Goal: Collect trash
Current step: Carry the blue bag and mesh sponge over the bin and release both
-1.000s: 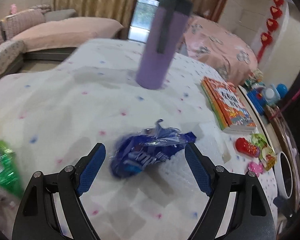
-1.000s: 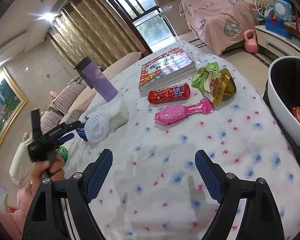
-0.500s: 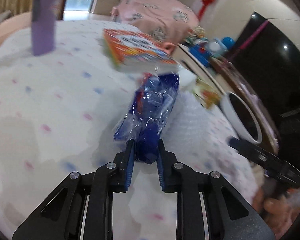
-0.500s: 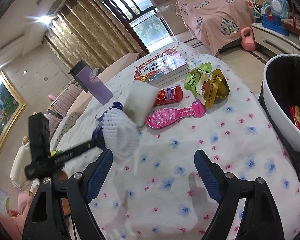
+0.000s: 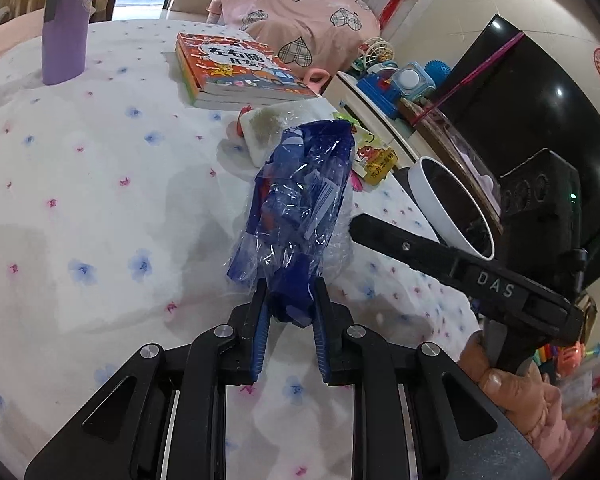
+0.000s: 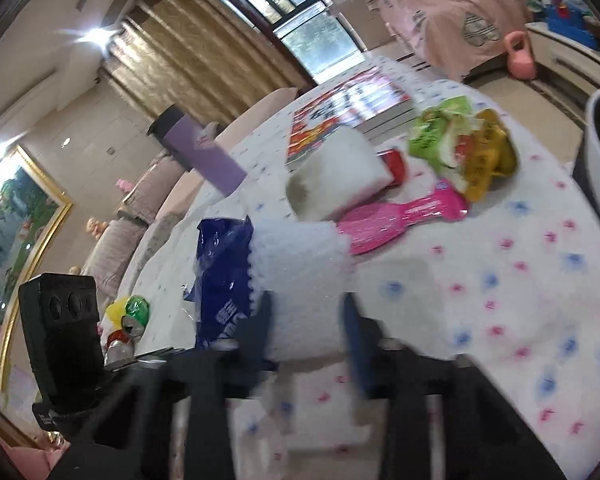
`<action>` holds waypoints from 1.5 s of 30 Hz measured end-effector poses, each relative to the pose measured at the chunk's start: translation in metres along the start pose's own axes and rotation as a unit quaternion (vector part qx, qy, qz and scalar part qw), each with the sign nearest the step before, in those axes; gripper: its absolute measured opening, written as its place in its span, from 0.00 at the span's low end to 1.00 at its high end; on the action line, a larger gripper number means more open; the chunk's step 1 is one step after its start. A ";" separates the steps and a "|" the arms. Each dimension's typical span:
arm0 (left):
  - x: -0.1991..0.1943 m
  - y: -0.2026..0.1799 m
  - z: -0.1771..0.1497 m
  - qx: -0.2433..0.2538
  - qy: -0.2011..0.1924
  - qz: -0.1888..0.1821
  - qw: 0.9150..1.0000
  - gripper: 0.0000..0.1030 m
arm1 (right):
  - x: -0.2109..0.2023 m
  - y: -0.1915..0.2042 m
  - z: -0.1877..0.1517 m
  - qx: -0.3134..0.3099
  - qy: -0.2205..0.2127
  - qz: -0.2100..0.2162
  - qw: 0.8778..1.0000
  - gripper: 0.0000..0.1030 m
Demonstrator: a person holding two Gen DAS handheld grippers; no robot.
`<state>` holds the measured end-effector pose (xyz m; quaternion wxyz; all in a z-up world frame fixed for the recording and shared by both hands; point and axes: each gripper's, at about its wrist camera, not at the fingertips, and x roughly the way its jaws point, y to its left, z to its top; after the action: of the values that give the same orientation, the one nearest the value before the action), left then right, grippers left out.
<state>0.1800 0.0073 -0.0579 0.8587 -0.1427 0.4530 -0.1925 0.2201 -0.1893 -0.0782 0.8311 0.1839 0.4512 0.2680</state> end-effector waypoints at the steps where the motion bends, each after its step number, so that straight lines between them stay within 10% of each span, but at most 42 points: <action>1: -0.001 0.001 0.001 -0.003 -0.003 0.003 1.000 0.18 | 0.000 0.004 0.000 -0.009 0.000 -0.005 1.000 0.01; 8: -0.014 0.000 -0.001 -0.018 -0.026 0.021 0.999 0.18 | -0.029 0.002 -0.006 -0.020 -0.028 -0.016 0.999 0.03; 10: -0.019 0.005 -0.002 -0.031 -0.033 0.028 0.999 0.18 | -0.032 -0.006 -0.004 -0.008 -0.030 -0.015 0.999 0.18; 12: -0.022 0.011 -0.004 -0.041 -0.037 0.035 0.998 0.18 | -0.024 -0.007 -0.001 -0.003 -0.019 -0.010 1.000 0.64; 14: -0.023 0.020 -0.005 -0.052 -0.035 0.040 0.997 0.18 | -0.014 -0.002 0.001 -0.018 -0.010 -0.001 1.000 0.73; 17: -0.022 0.028 -0.007 -0.065 -0.030 0.040 0.997 0.18 | 0.008 0.010 0.005 -0.043 0.006 -0.006 0.999 0.72; 19: -0.024 0.028 -0.007 -0.063 -0.031 0.040 0.997 0.18 | 0.023 0.011 0.007 -0.048 0.018 -0.017 0.999 0.52; 20: -0.024 0.025 -0.006 -0.059 -0.032 0.037 0.997 0.18 | 0.028 0.011 0.007 -0.048 0.025 -0.023 0.998 0.24; 23: -0.023 0.012 -0.004 -0.043 -0.032 0.028 0.998 0.18 | 0.020 0.012 0.003 -0.046 0.012 -0.025 0.999 0.15; 45: 0.040 -0.151 0.016 0.092 0.015 -0.053 0.994 0.18 | -0.170 -0.082 -0.011 0.009 -0.116 -0.123 0.986 0.14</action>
<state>0.1837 -0.1432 -0.0146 0.8497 -0.0835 0.4383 -0.2809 0.1571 -0.3572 -0.0183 0.9026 0.1646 0.3735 0.1368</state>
